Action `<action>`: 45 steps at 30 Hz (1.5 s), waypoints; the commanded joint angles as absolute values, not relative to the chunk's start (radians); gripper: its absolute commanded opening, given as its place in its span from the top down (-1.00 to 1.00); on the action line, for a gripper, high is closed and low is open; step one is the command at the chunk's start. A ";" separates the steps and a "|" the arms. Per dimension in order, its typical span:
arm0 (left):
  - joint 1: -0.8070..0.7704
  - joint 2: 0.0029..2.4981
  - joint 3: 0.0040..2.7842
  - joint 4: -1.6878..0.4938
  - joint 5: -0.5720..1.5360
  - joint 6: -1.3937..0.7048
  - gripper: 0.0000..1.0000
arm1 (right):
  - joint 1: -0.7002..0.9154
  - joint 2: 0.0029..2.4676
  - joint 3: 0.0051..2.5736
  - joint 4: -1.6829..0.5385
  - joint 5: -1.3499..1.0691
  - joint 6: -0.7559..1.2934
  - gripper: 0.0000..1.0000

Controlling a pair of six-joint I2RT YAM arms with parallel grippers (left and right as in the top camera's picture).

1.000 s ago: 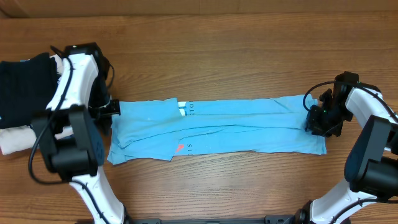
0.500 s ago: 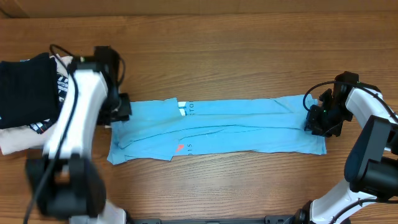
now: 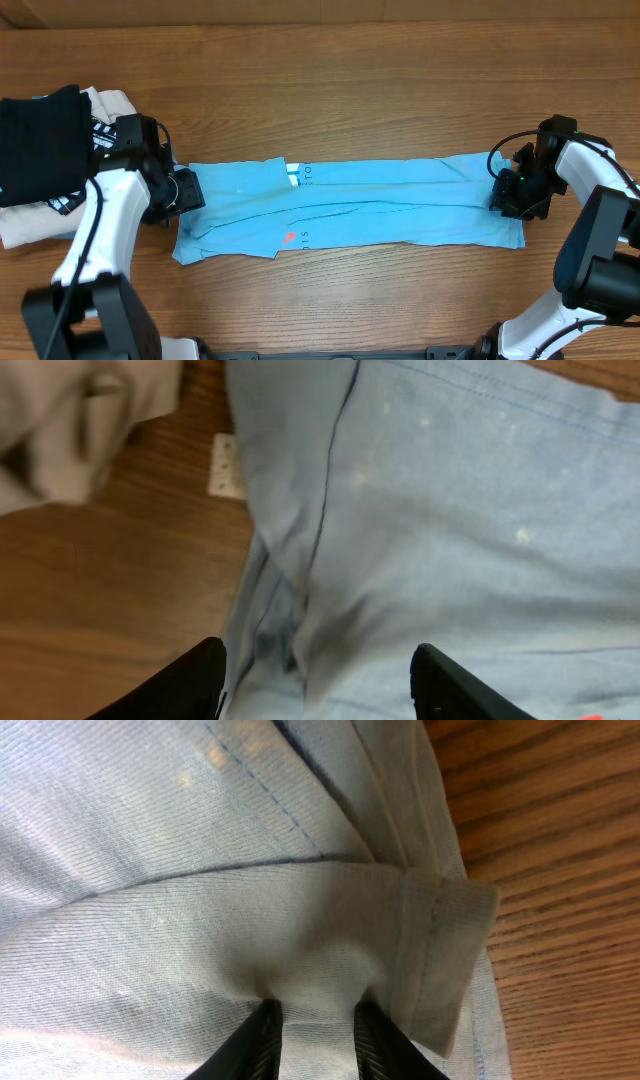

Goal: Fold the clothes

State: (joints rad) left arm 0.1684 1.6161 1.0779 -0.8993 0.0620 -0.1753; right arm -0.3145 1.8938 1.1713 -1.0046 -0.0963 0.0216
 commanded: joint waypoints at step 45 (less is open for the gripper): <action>0.170 1.629 1.145 -1.143 -0.026 -0.198 0.92 | -0.321 1.876 1.158 -0.997 -0.072 0.022 0.44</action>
